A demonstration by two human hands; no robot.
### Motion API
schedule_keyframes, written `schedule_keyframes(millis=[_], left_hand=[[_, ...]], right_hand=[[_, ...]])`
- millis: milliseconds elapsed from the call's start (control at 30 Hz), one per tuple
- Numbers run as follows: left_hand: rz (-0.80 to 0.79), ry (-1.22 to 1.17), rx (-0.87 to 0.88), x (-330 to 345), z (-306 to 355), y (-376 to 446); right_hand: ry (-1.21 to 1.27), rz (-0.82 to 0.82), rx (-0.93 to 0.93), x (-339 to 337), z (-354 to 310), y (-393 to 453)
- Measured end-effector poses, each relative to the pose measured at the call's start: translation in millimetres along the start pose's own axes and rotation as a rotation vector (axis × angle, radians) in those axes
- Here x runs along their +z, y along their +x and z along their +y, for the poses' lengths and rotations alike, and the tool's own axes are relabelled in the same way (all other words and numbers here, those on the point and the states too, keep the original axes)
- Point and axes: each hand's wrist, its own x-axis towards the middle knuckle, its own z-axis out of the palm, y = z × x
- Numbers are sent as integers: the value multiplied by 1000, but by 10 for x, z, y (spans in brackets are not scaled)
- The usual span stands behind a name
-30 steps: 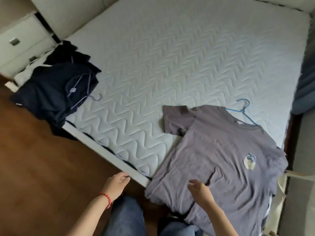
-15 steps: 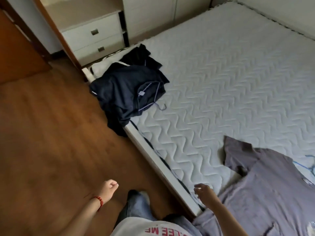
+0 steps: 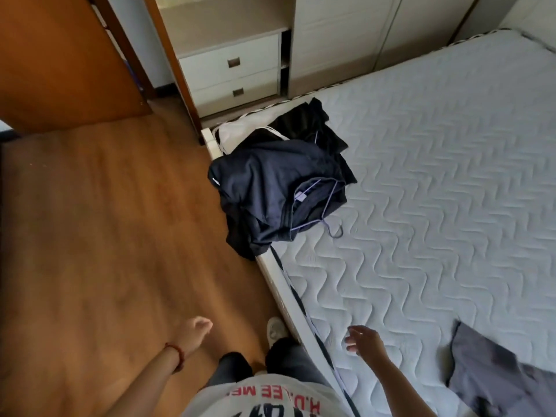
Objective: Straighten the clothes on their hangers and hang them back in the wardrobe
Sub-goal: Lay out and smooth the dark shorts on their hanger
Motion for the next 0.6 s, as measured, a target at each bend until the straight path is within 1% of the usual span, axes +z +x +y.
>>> schedule_keyframes(millis=[133, 300, 400, 500, 600], left_hand=[[31, 40, 33, -335, 464, 149], [-14, 165, 140, -622, 1317, 610], [-68, 287, 252, -741, 1891, 1082], [-132, 461, 385, -781, 2509, 1608], [-179, 611, 504, -745, 3187, 2057]], right_hand=[[30, -6, -36, 39, -618, 250], [175, -2, -37, 129, -1233, 515], [266, 15, -20, 247, -1461, 661], [376, 78, -1, 415, -1624, 816], [458, 153, 113, 661, -1732, 973]])
